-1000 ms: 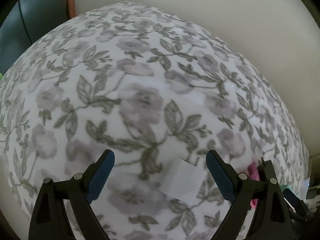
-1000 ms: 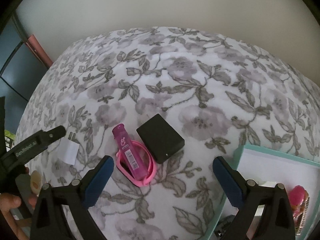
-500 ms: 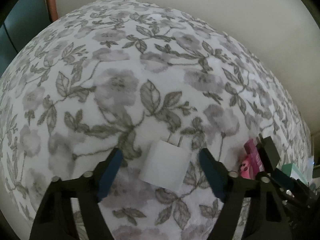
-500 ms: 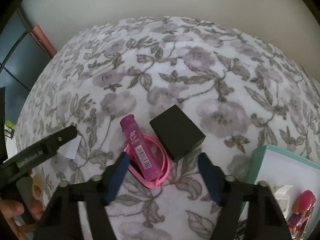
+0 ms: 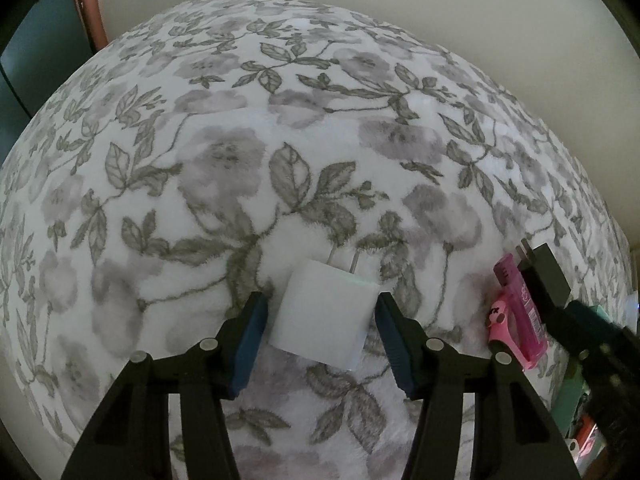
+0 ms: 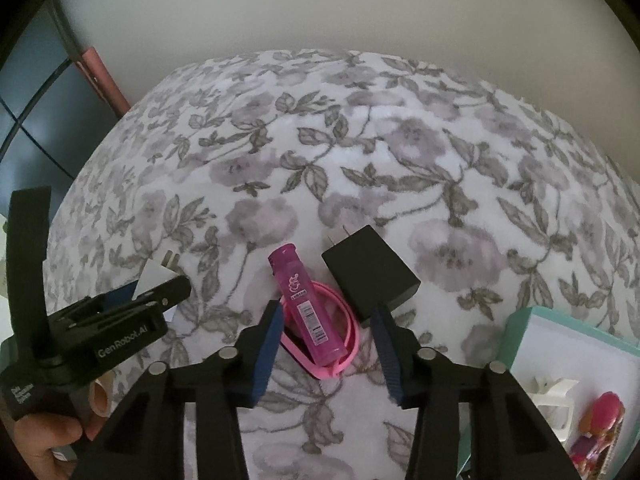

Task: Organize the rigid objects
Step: 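Grasp the white charger cube with the left tool while the right tool grasps the pink lighter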

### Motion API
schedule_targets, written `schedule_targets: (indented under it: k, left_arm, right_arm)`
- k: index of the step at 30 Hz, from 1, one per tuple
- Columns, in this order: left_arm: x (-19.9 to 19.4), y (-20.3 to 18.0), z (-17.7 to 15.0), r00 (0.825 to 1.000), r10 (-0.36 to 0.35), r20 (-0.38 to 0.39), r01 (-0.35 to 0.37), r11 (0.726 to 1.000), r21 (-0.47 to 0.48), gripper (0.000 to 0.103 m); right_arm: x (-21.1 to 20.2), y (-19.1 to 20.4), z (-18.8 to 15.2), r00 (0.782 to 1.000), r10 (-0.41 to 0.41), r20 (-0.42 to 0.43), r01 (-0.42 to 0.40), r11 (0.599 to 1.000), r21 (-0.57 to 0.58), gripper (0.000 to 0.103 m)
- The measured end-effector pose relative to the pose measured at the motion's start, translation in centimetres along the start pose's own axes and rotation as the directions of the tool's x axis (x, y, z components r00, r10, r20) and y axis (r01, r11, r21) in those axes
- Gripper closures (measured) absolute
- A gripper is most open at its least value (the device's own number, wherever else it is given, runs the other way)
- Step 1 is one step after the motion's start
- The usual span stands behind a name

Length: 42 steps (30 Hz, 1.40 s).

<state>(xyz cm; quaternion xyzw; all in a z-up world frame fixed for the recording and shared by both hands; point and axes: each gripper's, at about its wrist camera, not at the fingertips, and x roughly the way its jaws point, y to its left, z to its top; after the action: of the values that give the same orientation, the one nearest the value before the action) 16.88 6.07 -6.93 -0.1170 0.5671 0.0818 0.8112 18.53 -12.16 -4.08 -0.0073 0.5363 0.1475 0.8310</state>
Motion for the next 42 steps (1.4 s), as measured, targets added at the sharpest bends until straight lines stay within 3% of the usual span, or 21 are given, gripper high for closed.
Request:
schedule_targets:
  k: [6, 17, 32, 42]
  left_arm:
    - [0.2, -0.3, 0.0, 1.0, 0.004, 0.004, -0.004, 1.0, 0.01, 0.046]
    - [0.4, -0.3, 0.0, 1.0, 0.006, 0.012, -0.006, 1.0, 0.025, 0.046]
    - [0.6, -0.8, 0.2, 0.999, 0.045, 0.02, -0.046, 0.997, 0.066, 0.046]
    - [0.6, -0.9, 0.1, 0.998, 0.057, 0.023, -0.058, 0.996, 0.073, 0.046]
  right_arm:
    - [-1.4, 0.2, 0.8, 0.999, 0.025, 0.043, -0.025, 1.0, -0.001, 0.065]
    - [1.1, 1.6, -0.2, 0.999, 0.022, -0.023, -0.024, 0.998, -0.06, 0.078]
    - [1.9, 1.4, -0.3, 1.0, -0.026, -0.003, 0.025, 0.997, -0.071, 0.079]
    - [2.6, 3.1, -0.8, 0.995, -0.104, 0.006, 0.103, 0.979, -0.177, 0.077]
